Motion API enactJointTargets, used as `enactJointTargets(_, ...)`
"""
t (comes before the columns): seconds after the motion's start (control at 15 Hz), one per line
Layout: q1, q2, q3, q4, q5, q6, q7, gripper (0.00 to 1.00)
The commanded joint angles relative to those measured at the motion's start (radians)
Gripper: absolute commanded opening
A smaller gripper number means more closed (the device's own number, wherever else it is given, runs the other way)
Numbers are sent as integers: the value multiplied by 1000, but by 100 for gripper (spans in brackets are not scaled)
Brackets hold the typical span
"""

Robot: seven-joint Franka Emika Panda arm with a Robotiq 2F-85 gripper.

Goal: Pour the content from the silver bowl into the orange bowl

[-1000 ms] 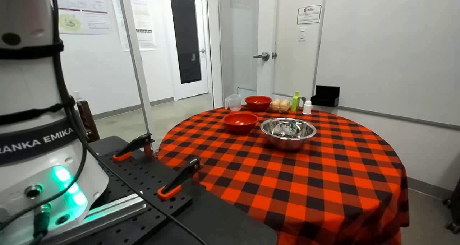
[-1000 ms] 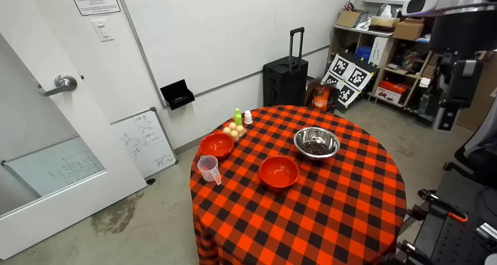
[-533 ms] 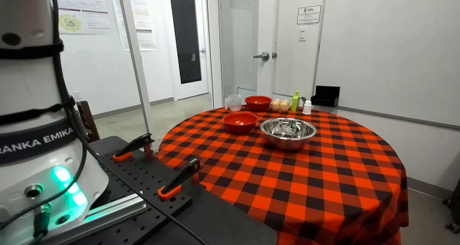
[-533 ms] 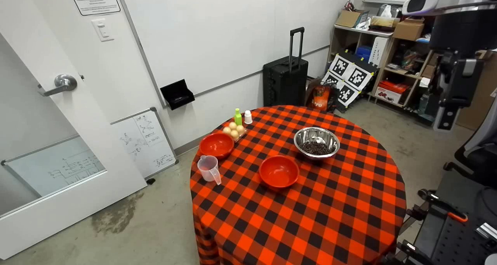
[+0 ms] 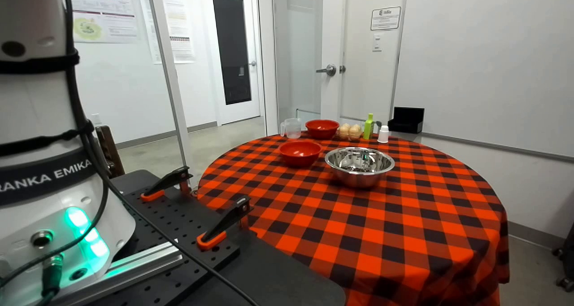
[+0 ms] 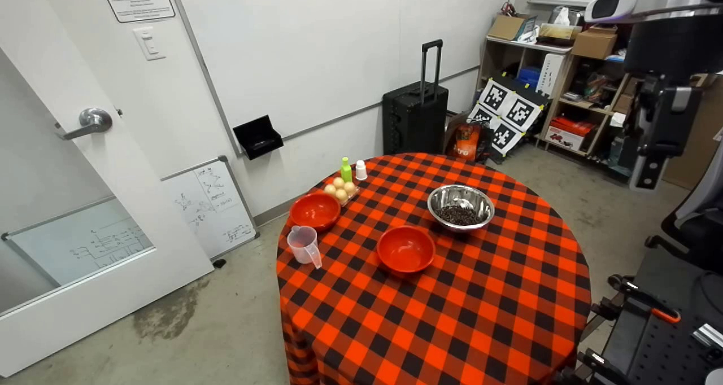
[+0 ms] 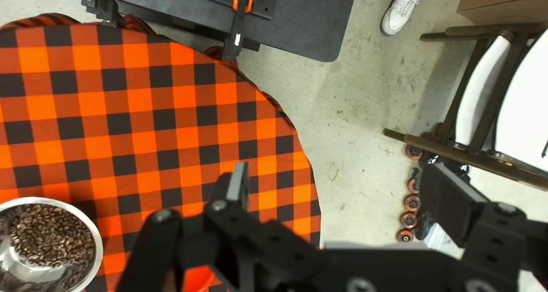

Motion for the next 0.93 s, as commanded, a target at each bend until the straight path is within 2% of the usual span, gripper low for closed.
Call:
enactJointTargets(0.0,-23,70,18,41,-37,42,-49,100)
enactJointTargets(0.27,-49,292,20,182,-140,150,-57,100)
enactJointTargets(0.53,-73,520,23,351,-183,232,-40,100)
enactJointTargets(0.87,-108,824,21,633,-207,229,-12,100)
